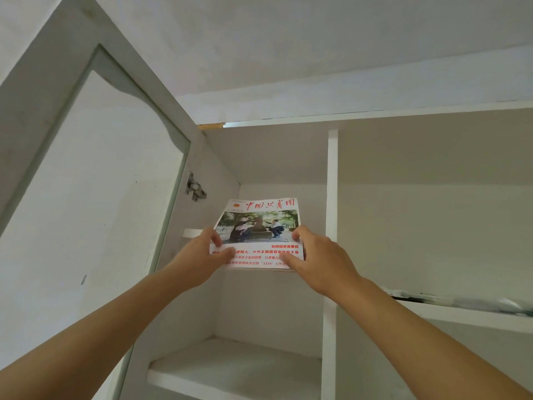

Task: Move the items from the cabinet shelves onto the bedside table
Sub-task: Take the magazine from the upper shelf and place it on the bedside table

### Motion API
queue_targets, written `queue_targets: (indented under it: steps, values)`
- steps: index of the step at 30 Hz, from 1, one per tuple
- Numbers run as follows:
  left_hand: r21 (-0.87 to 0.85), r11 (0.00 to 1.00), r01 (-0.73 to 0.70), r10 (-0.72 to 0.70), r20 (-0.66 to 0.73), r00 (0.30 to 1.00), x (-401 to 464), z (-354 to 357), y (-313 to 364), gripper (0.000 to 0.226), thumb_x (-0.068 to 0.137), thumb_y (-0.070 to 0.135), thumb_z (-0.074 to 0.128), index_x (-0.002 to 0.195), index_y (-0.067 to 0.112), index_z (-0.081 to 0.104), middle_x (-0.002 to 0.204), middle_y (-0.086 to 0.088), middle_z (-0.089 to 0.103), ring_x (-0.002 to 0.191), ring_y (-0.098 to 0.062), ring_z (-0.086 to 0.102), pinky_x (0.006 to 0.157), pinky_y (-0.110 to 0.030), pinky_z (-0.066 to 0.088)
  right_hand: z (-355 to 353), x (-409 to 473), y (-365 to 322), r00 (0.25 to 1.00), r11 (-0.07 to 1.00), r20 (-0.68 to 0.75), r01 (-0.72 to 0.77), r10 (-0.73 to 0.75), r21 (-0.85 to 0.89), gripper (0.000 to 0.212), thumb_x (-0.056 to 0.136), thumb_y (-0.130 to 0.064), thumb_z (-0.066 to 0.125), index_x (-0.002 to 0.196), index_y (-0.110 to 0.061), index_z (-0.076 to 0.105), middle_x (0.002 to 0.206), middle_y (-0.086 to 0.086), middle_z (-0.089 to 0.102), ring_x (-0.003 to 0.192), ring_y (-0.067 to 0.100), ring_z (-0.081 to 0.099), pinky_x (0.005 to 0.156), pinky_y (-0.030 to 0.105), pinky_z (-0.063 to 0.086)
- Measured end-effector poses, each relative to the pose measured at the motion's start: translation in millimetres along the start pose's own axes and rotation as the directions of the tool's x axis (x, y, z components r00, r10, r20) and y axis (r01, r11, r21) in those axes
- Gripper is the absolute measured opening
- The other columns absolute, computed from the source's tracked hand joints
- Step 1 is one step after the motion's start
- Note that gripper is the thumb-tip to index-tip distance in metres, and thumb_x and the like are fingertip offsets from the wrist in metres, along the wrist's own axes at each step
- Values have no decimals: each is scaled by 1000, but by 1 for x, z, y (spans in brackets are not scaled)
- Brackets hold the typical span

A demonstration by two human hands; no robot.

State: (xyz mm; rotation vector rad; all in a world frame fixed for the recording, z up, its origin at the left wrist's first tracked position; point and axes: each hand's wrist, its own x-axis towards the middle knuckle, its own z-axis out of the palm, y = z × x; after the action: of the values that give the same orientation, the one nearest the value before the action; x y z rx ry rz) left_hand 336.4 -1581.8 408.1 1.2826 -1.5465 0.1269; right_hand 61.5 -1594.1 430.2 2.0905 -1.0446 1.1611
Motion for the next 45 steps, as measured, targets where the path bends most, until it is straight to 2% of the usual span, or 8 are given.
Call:
queue_targets:
  steps: [8,10,13,18,23,29,37,45]
  values:
    - [-186,982,-13,-1,-72,997,-8,7,-6,31,99,43,66,120,30,48,111,-1,68,71,-12,68,52,-18,51,0,7,-6,992,972,97,-104,85,211,64,94,-56,69,147,-32,43,131,-8,67,93,13,71,75,33,65]
    - [-204,979,-19,3,-76,997,-12,5,-9,33,98,43,68,121,30,48,108,1,69,69,-11,68,53,-19,52,2,6,-10,983,923,139,-160,118,349,61,94,-49,73,145,-33,44,127,-6,66,89,15,72,68,34,65]
    - [-204,979,-24,9,-76,997,-19,4,-17,33,96,44,70,117,31,47,109,3,68,72,-13,70,54,-21,55,6,2,-13,978,863,168,-191,125,468,61,94,-39,77,145,-33,46,123,-6,64,80,15,72,56,23,59]
    - [-262,963,-66,43,-90,995,-23,0,-28,29,95,42,72,114,38,51,114,3,67,69,-15,72,55,-25,58,12,-1,-19,976,786,177,-205,123,583,67,90,-35,82,148,-30,48,125,-6,64,81,18,75,55,24,58]
    - [-174,976,-128,111,-105,988,-23,-7,-31,32,97,44,68,126,43,54,122,-1,68,78,-15,71,56,-22,57,9,4,-22,977,809,176,-200,121,554,72,89,-38,82,152,-31,48,128,-4,66,87,16,76,56,23,58]
    - [41,984,-172,175,-88,981,-26,-6,-41,38,94,61,62,126,53,43,130,6,63,88,-14,71,67,-27,64,5,7,-24,978,898,180,-170,104,405,79,86,-52,81,155,-36,47,137,-6,64,98,11,74,80,32,65]
    - [125,976,-176,190,-108,976,-68,4,-43,46,93,64,61,130,54,36,139,6,57,89,-14,69,69,-27,64,6,-32,-30,984,922,160,-132,78,363,78,89,-48,79,157,-39,41,136,-9,62,96,10,72,76,27,65]
    - [64,993,-99,108,-157,982,-161,27,-28,65,92,58,65,148,53,32,136,9,48,99,-16,65,71,-27,64,15,-113,-21,988,846,155,-105,27,522,80,84,-44,86,152,-46,42,128,-14,62,92,8,74,71,29,66]
